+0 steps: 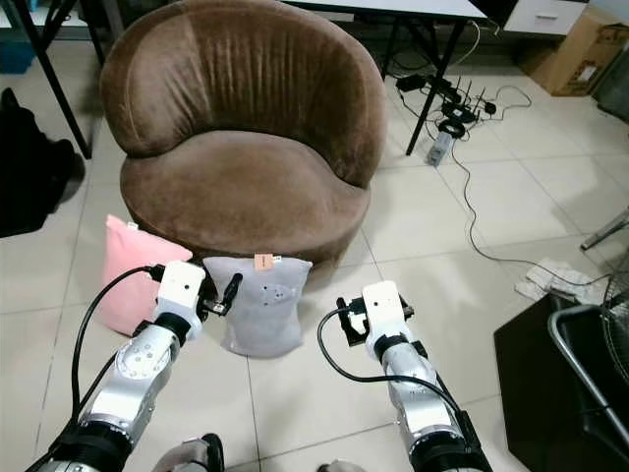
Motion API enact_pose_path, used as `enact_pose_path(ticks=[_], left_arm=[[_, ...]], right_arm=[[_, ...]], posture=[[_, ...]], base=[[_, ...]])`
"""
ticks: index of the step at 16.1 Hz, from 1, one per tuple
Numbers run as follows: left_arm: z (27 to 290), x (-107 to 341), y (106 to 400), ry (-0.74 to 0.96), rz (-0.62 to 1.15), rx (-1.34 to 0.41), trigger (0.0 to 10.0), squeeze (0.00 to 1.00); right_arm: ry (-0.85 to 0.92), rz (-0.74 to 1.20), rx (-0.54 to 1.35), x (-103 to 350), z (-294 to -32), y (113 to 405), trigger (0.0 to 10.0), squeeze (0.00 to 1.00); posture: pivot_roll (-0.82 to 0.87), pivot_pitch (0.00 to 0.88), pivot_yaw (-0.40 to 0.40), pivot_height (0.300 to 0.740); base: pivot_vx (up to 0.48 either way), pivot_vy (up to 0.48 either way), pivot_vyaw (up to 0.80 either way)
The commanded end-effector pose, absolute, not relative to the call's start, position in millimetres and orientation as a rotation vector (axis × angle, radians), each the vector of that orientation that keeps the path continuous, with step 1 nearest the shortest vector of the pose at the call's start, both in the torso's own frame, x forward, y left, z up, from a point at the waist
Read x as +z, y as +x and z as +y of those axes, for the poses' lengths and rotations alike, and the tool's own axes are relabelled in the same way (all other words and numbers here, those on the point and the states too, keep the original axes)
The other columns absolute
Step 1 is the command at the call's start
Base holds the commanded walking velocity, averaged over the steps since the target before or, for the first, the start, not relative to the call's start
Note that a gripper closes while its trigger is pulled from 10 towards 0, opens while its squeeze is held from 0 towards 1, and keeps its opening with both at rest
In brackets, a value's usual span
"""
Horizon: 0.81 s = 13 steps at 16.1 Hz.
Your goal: Move the pillow to the sofa from floor
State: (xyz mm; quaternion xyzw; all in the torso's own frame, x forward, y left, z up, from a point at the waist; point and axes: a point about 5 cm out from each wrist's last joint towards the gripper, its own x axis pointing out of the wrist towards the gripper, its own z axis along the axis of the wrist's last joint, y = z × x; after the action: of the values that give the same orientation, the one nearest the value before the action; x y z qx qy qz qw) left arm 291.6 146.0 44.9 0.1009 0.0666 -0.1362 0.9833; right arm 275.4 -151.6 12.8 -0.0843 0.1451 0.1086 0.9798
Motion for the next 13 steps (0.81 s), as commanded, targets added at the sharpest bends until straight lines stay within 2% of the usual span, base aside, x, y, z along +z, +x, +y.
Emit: enact_pose_path(ticks=[1,2,3,4,5,13], left_arm=[[142.8,43.5,292.2,0.212,0.149,-0.288,10.0,1.00],[142.0,43.9,292.3,0.210,0.146,-0.293,10.0,1.00],[141.9,44.0,292.4,0.210,0.146,-0.295,10.0,0.67],[141.1,44.1,292.4,0.220,0.145,-0.305,10.0,0.07],[140.3,43.1,292.0,0.222,0.149,-0.313,10.0,0.00],[136.5,40.8,289.0,0.216,0.172,-0.327,10.0,0.00]], right_arm=[[-0.164,0.299,0.191,12.9,-157.3,276.5,10.0,0.00],[-0.166,0.301,0.200,12.3,-155.6,276.0,10.0,0.00],[-0.166,0.302,0.204,12.0,-154.5,275.9,10.0,0.00],[-0.169,0.301,0.216,11.5,-151.4,275.3,10.0,0.00],[-0.166,0.300,0.223,11.2,-148.7,274.8,10.0,0.00],[-0.175,0.300,0.237,9.7,-145.5,272.5,10.0,0.00]], posture=[[-0.04,0.078,-0.104,0.740],[-0.04,0.080,-0.102,0.740],[-0.04,0.082,-0.101,0.740],[-0.04,0.084,-0.099,0.740],[-0.04,0.088,-0.097,0.740],[-0.04,0.098,-0.093,0.740]], base=[[0.442,0.000,0.00],[0.454,0.000,0.00],[0.454,0.000,0.00],[0.480,0.000,0.00],[0.480,0.000,0.00],[0.466,0.030,0.00]])
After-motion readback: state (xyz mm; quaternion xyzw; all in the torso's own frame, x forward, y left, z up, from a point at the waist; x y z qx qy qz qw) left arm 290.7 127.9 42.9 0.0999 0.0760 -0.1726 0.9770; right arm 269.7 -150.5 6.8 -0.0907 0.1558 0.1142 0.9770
